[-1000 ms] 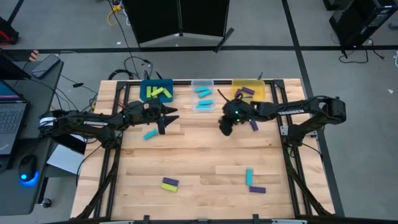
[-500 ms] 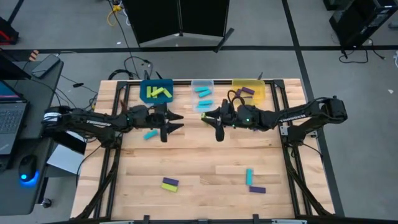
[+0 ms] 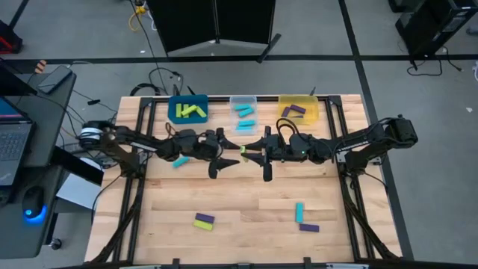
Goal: Sort blocks
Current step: Put the green block into the blue bin
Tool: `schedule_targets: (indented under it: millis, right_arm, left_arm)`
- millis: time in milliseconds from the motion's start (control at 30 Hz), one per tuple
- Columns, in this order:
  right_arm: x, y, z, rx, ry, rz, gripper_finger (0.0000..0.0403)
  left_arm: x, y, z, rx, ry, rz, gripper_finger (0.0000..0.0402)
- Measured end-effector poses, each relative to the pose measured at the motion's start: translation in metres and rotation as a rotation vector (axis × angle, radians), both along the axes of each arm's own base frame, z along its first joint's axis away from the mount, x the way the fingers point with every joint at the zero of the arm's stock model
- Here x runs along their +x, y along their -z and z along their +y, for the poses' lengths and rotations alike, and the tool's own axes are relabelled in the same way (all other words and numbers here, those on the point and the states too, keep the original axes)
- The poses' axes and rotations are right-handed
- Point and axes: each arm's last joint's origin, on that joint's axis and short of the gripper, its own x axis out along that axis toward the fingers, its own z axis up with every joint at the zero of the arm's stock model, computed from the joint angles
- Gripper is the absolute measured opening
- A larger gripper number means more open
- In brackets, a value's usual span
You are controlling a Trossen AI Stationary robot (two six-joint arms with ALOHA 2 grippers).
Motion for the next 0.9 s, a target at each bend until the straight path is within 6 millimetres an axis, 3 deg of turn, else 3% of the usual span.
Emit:
schedule_targets:
  millis: [300,567,700,900]
  right_arm:
    - [0.0,0.0,0.002,-0.018,-0.006,-0.002,0.0117]
    - [0.0,0.0,0.002,-0.023,-0.007,0.001,0.0117]
    - [0.0,0.0,0.002,-0.026,-0.007,0.003,0.0117]
    - [0.0,0.0,0.002,-0.024,-0.006,0.01,0.0118]
  left_arm:
    - [0.027,-0.004,0.002,0.028,0.048,-0.015,0.0286]
    - [0.029,-0.01,0.001,0.041,0.068,-0.053,0.0274]
    - [0.029,-0.01,0.002,0.034,0.047,-0.053,0.0223]
    - [0.029,-0.013,0.002,0.068,0.051,-0.084,0.0111]
